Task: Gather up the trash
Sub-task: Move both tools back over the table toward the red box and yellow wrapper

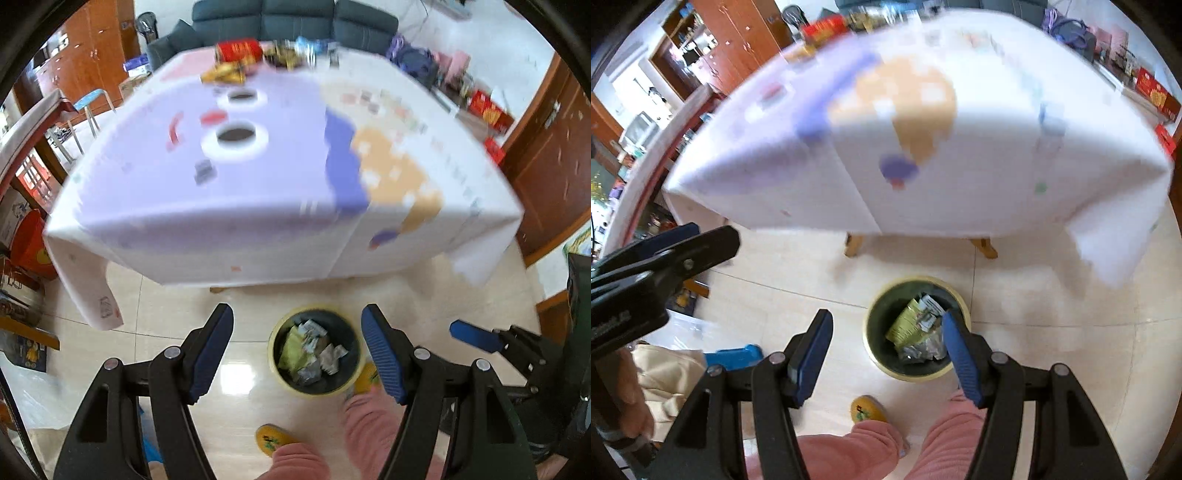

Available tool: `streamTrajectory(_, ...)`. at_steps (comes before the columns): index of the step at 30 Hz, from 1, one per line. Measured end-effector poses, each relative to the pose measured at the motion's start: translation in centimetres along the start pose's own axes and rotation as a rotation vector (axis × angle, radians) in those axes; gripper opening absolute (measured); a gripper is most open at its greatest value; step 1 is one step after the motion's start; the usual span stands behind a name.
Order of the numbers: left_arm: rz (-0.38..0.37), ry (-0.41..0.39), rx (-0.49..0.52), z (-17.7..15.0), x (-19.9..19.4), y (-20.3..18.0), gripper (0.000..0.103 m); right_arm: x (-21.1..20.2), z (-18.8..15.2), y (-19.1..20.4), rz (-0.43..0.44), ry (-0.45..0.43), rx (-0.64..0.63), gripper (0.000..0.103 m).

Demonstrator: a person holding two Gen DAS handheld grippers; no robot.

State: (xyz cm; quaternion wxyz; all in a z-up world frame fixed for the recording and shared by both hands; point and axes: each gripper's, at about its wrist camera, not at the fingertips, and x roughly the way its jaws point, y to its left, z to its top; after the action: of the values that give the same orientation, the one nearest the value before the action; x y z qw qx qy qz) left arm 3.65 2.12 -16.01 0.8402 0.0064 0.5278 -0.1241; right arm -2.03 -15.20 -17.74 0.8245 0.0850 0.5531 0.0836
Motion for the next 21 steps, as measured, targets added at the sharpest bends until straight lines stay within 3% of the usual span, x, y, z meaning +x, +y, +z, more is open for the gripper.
streamTrajectory(9, 0.009, -0.101, -0.023, 6.7, -8.8, -1.5, 0.07, -9.4, 7.1, 0.8, 0.043, -0.125, -0.031, 0.062)
streamTrajectory(13, 0.065, -0.136, -0.037, 10.7, -11.8, -2.2, 0.07, -11.5, 10.8, 0.9, 0.061, -0.15, -0.052, 0.062)
streamTrajectory(18, 0.068, -0.152, -0.128, 15.4, -13.8, -1.5, 0.07, -13.6, 15.6, 0.7, 0.105, -0.186, -0.105, 0.062)
streamTrajectory(21, 0.103, -0.178, -0.122, 17.9, -14.6, -1.1, 0.07, -13.9, 18.5, 1.2, 0.104, -0.204, -0.146, 0.062)
